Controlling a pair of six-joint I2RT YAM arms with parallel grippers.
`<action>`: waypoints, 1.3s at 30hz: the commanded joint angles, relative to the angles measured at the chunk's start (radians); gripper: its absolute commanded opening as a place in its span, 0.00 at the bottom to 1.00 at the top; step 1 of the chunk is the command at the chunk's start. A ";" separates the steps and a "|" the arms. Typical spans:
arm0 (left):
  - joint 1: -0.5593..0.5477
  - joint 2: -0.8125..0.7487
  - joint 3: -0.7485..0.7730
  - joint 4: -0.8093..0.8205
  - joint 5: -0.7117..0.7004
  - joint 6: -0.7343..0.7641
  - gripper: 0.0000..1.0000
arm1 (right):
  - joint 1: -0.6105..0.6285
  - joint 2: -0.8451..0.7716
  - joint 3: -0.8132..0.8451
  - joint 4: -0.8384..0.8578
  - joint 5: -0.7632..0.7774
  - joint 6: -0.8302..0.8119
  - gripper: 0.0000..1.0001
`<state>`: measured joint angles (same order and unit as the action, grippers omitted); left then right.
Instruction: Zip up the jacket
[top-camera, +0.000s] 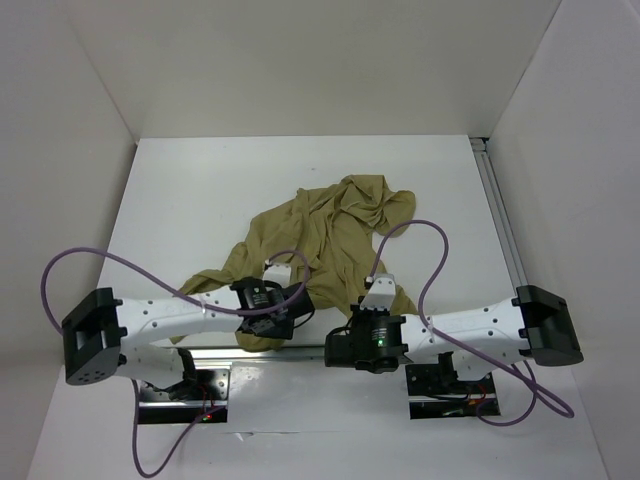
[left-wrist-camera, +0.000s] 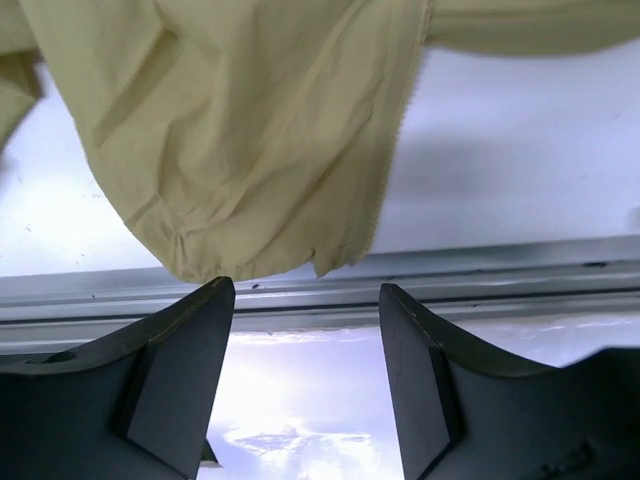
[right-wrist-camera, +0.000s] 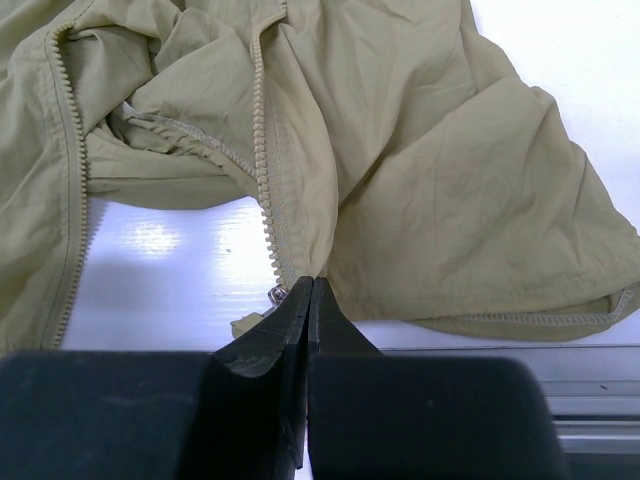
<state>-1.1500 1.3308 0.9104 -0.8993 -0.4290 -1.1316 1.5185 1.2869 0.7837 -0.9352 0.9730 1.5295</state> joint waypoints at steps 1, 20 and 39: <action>-0.001 0.031 -0.030 0.023 0.052 0.033 0.71 | 0.002 -0.017 -0.008 0.021 0.038 0.017 0.00; -0.001 0.271 -0.012 0.066 0.072 0.033 0.62 | 0.002 -0.067 -0.027 -0.027 0.038 0.058 0.00; 0.027 0.355 0.136 0.135 0.021 0.142 0.62 | 0.011 -0.075 -0.057 -0.007 0.038 0.069 0.00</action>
<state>-1.1454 1.6661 0.9852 -0.8436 -0.3363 -1.0214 1.5188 1.2224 0.7288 -0.9421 0.9794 1.5772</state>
